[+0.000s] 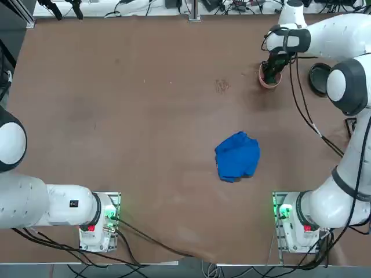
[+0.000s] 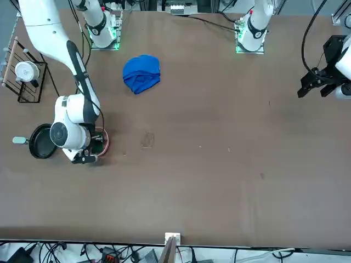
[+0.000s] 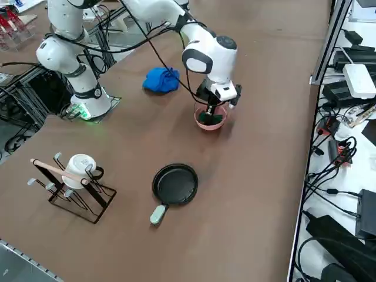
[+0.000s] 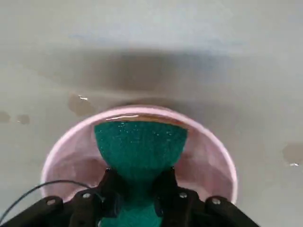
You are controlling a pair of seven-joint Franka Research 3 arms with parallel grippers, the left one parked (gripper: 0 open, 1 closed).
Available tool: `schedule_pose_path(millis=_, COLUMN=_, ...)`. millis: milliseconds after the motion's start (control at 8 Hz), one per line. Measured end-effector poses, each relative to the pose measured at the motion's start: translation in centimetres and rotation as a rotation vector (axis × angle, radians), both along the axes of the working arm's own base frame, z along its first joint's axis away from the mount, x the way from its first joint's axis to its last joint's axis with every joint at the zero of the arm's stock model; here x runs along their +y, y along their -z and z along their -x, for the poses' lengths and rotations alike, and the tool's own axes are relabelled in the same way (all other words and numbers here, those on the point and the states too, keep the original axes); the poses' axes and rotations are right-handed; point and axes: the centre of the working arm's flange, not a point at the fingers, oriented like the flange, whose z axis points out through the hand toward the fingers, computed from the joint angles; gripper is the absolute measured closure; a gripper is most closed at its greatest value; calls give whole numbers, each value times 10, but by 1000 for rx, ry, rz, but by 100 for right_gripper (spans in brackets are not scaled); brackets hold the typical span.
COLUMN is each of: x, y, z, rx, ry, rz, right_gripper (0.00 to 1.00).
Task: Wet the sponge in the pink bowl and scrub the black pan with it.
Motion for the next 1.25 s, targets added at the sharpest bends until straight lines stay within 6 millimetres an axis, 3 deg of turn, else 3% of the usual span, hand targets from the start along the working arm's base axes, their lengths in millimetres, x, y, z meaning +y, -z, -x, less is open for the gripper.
schedule_pose_path(millis=500, x=17, y=8, z=6, rx=31, ry=-27, rz=0, right_gripper=65)
schedule_pose_path(millis=875, x=10, y=10, z=14, rx=103, ry=-47, rz=10, right_gripper=66)
schedule_pose_path(millis=1250, x=-7, y=5, z=9, rx=95, ry=-36, rz=10, right_gripper=69)
